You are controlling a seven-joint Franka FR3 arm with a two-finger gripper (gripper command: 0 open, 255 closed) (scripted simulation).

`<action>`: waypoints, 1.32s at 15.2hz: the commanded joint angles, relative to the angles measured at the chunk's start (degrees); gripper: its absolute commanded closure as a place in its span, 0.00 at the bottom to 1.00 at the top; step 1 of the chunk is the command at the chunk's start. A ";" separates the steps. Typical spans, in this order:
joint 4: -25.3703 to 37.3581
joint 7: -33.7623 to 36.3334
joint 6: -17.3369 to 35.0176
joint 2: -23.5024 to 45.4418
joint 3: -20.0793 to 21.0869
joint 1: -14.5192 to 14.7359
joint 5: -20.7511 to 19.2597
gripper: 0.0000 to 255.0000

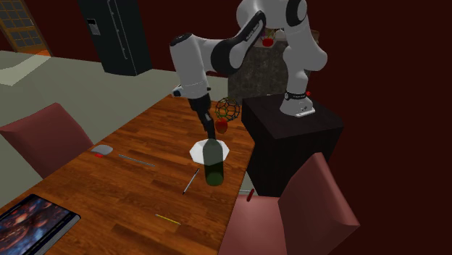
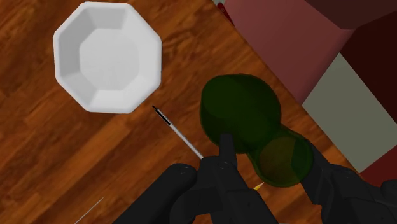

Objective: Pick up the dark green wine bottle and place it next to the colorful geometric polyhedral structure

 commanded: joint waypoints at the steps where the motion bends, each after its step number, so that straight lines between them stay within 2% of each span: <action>1: 0.49 0.04 -1.14 -0.66 0.07 -0.04 0.10 1.00; 20: 9.93 0.64 -13.85 -4.02 0.52 0.08 0.61 1.00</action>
